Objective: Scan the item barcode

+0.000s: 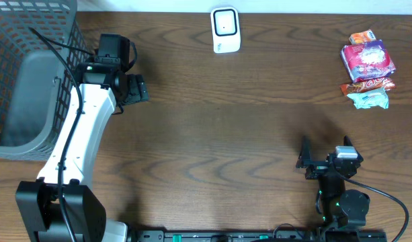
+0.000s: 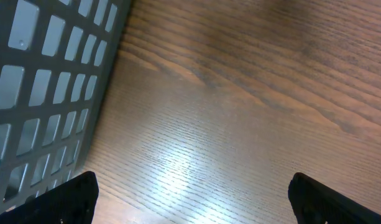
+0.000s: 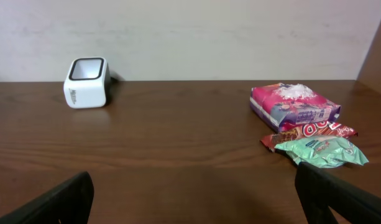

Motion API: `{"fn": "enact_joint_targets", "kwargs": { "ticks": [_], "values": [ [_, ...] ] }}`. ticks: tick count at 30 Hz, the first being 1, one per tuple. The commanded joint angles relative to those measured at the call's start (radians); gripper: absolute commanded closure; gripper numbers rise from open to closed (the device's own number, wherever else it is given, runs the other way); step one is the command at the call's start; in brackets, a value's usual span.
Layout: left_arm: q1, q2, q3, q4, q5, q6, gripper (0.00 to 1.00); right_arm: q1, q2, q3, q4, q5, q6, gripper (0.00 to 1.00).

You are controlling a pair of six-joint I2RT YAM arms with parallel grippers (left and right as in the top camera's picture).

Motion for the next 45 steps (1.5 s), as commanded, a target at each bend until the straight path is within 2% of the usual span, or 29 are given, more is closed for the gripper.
{"fn": "enact_joint_targets", "kwargs": {
  "ticks": [1,32,37,42,45],
  "values": [
    [0.002,0.01,0.004,-0.002,-0.017,0.006,0.02,0.009,-0.006,-0.002,-0.005,0.0,-0.011,0.01],
    [0.002,0.01,0.004,-0.002,-0.017,0.006,0.02,0.009,-0.006,-0.002,-0.004,0.0,-0.011,0.01],
    [-0.004,-0.042,0.002,0.0,-0.018,0.01,0.02,0.009,-0.006,-0.002,-0.004,0.0,-0.011,0.01],
    [-0.029,-0.127,-0.045,0.075,-0.015,0.01,0.02,0.009,-0.006,-0.002,-0.004,0.0,-0.011,0.01],
    [-0.047,-0.2,-0.109,0.19,0.011,0.018,0.02,0.009,-0.006,-0.002,-0.004,0.0,-0.011,0.01]
  ]
}}
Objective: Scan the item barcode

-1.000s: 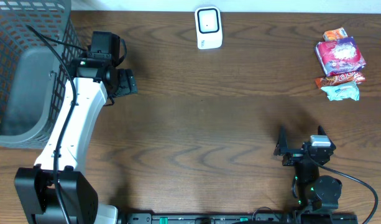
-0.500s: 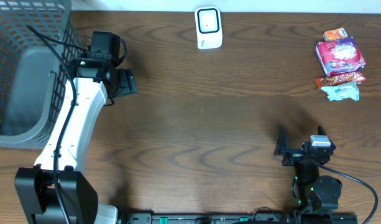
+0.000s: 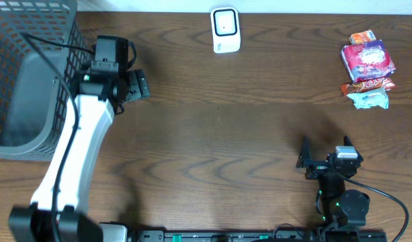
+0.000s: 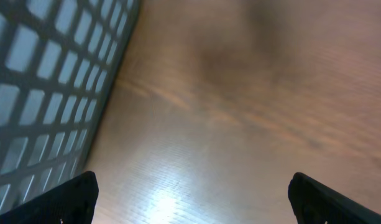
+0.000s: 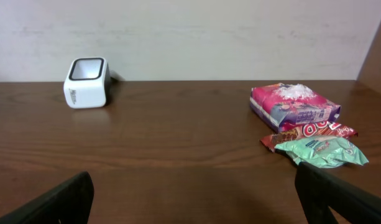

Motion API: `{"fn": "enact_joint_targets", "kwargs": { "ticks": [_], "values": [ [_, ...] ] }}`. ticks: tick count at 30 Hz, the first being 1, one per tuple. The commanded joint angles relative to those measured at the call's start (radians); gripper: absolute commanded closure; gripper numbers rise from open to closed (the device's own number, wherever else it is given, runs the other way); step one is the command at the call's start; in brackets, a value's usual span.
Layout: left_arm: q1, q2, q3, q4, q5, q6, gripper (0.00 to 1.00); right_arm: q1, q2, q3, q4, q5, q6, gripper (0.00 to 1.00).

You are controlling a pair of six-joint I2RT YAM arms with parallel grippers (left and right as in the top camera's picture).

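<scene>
The white scanner stands at the table's back edge, and in the right wrist view the scanner sits far left. A pile of snack packets lies at the far right: a pink-purple pack, a red wrapper and a green packet. My left gripper hangs open over bare wood beside the basket, holding nothing. My right gripper is open and empty near the front edge, well short of the packets.
A grey mesh basket fills the left end of the table, and its wall is close on the left gripper's left side. An orange packet tops the snack pile.
The left arm has shifted slightly by the basket, and its wrist view is now blurred, with a different stretch of wood below. The left gripper is still open. The right arm has not moved.
</scene>
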Motion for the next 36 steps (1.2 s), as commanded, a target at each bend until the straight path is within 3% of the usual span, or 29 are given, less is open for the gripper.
{"fn": "enact_joint_targets", "kwargs": {
  "ticks": [1,6,10,19,20,25,36],
  "values": [
    [-0.025,-0.108,-0.078,0.111,0.025,0.021,0.02,0.009,-0.006,-0.002,-0.005,0.0,-0.011,0.01],
    [-0.039,-0.252,-0.213,0.311,0.138,0.1,0.02,0.009,-0.006,-0.002,-0.005,0.0,-0.011,0.01],
    [-0.042,-0.402,-0.357,0.426,0.145,0.105,0.02,0.009,-0.006,-0.002,-0.005,0.0,-0.011,0.01],
    [-0.042,-0.906,-0.766,0.626,0.145,0.105,0.02,0.009,-0.006,-0.002,-0.005,0.0,-0.011,0.01],
    [-0.042,-1.013,-0.821,0.631,0.145,0.104,0.02,0.009,-0.006,-0.002,-0.005,0.0,-0.011,0.01],
    [-0.042,-1.217,-0.922,0.601,0.146,0.104,0.02,0.009,-0.006,-0.002,-0.005,0.0,-0.011,0.01],
    [-0.04,-1.284,-0.975,0.526,0.145,0.104,0.02,0.009,-0.006,-0.002,-0.005,0.0,-0.011,0.01]
  ]
}}
